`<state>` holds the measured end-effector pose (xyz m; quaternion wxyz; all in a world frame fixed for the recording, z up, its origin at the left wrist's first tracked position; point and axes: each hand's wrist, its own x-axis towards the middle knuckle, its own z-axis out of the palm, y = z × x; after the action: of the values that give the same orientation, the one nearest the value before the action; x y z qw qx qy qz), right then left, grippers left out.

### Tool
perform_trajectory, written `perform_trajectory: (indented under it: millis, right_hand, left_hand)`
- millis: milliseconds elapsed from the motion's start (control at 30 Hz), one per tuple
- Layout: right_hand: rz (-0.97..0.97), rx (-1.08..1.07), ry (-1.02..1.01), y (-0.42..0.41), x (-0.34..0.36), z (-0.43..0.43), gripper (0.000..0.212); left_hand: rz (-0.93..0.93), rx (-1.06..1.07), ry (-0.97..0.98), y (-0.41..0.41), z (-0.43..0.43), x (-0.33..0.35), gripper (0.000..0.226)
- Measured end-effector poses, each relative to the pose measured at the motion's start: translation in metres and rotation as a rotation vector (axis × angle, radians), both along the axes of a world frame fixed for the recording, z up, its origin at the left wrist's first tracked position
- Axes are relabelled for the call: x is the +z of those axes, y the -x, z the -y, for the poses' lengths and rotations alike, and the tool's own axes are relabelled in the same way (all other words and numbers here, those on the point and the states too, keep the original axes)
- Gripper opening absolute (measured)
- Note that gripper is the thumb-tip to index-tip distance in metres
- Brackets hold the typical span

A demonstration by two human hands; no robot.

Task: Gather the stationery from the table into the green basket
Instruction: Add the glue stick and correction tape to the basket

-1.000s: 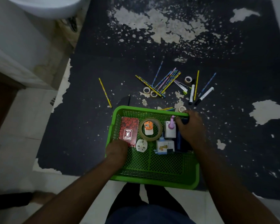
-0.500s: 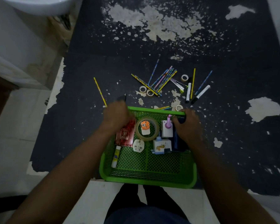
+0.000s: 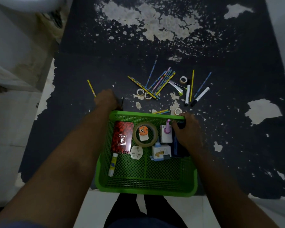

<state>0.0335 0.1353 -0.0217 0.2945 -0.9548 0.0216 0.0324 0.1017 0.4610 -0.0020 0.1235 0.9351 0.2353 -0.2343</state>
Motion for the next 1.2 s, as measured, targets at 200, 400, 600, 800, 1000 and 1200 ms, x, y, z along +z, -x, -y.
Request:
perform_trajectory:
  millis: [200,400,600,800,1000,1200]
  right_hand:
    - [-0.011,0.003,0.006,0.000,0.001,0.000,0.034]
    - [-0.027,-0.007,0.020,0.000,0.001,-0.001,0.034]
    - [-0.024,-0.021,0.001,0.000,-0.002,0.000,0.034]
    - [-0.024,-0.005,0.017,0.002,-0.001,-0.001,0.037]
    - [-0.018,-0.012,0.041,0.003,0.004,-0.004,0.038]
    - [-0.021,0.001,0.055,0.004,0.005,-0.005,0.040]
  left_hand:
    - [0.046,-0.051,0.005,0.001,-0.009,-0.015,0.070]
    - [0.385,-0.174,0.287,0.009,-0.010,0.002,0.029]
    - [0.626,-0.294,0.590,0.094,0.029,0.069,0.015]
    - [0.369,-0.262,0.664,0.178,0.054,0.037,0.037]
    - [0.113,-0.319,0.401,0.207,0.054,0.002,0.040]
    - [-0.115,-0.308,0.074,0.208,0.076,-0.002,0.044]
